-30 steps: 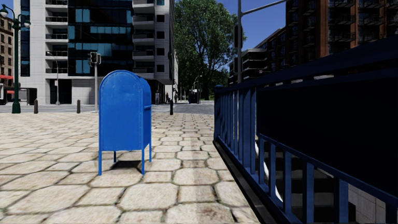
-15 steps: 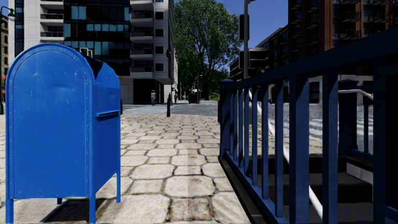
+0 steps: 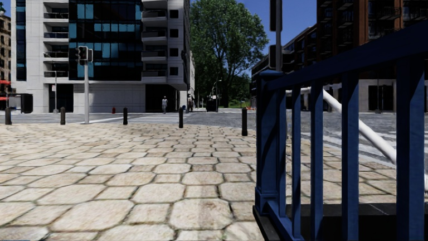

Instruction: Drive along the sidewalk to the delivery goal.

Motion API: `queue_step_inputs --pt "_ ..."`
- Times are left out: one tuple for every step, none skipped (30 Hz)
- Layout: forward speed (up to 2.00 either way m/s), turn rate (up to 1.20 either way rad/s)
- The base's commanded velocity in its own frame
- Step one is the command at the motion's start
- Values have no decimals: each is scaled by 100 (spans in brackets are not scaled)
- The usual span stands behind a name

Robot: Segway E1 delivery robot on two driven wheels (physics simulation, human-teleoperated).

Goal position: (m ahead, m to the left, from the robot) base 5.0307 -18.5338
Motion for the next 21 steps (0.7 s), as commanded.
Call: queue_step_inputs --pt "200 26" --pt "200 26" --pt "200 27" --pt "200 27" --pt "200 27" --pt "200 27" --pt "200 27" --pt "200 27" --pt "200 17" --pt "200 17" --pt "200 0" --pt "200 0" --pt "200 0" --pt "200 0" --pt "200 0" --pt "200 0" --pt "200 0" --pt "200 0" --pt "200 0" --pt "200 0" --pt "200 0"
